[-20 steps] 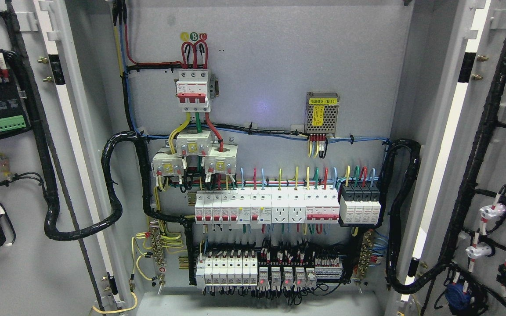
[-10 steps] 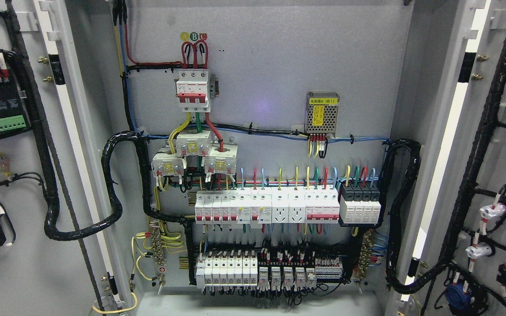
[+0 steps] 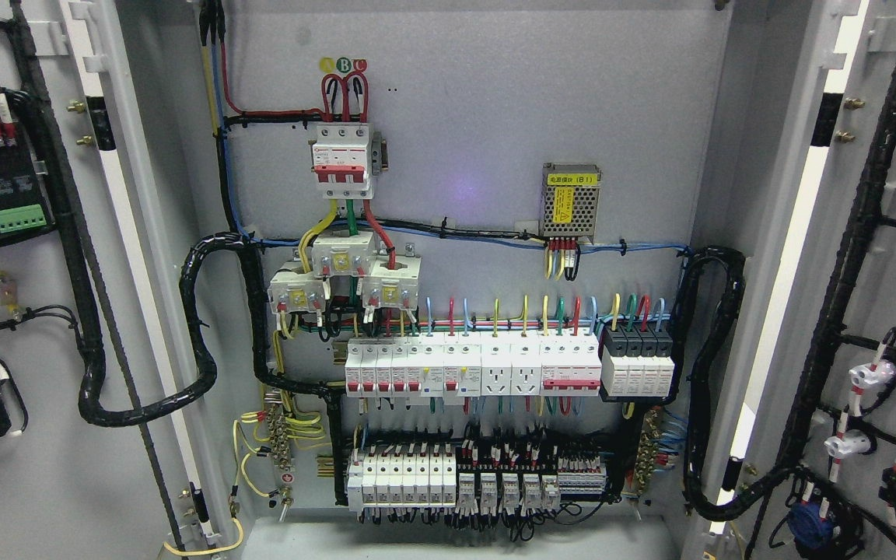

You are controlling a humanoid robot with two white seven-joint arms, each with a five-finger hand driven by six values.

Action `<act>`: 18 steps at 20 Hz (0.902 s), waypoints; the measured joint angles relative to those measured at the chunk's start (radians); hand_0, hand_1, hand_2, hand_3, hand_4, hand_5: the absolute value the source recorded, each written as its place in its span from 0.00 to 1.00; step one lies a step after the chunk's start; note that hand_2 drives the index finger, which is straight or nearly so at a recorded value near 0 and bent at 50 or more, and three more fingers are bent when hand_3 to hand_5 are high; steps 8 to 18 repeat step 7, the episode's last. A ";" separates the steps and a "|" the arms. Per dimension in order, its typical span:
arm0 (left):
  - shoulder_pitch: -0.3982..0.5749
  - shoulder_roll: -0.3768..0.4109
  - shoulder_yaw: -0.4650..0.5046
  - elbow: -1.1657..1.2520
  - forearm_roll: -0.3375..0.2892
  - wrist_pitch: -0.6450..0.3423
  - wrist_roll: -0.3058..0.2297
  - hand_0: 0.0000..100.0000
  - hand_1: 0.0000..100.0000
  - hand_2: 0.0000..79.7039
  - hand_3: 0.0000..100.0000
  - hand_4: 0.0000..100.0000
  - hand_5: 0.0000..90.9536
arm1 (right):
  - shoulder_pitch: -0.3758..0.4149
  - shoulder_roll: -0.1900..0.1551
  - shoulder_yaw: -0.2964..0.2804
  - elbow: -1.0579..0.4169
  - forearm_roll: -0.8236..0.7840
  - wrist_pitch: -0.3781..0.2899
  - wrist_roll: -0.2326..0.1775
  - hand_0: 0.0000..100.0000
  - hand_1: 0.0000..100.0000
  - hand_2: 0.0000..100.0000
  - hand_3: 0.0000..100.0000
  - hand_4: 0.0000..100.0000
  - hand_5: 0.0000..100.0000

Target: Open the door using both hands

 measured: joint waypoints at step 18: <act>-0.017 -0.034 -0.002 0.037 -0.003 0.002 0.010 0.00 0.00 0.00 0.00 0.00 0.00 | 0.031 0.004 0.001 0.047 0.048 0.000 -0.006 0.00 0.00 0.00 0.00 0.00 0.00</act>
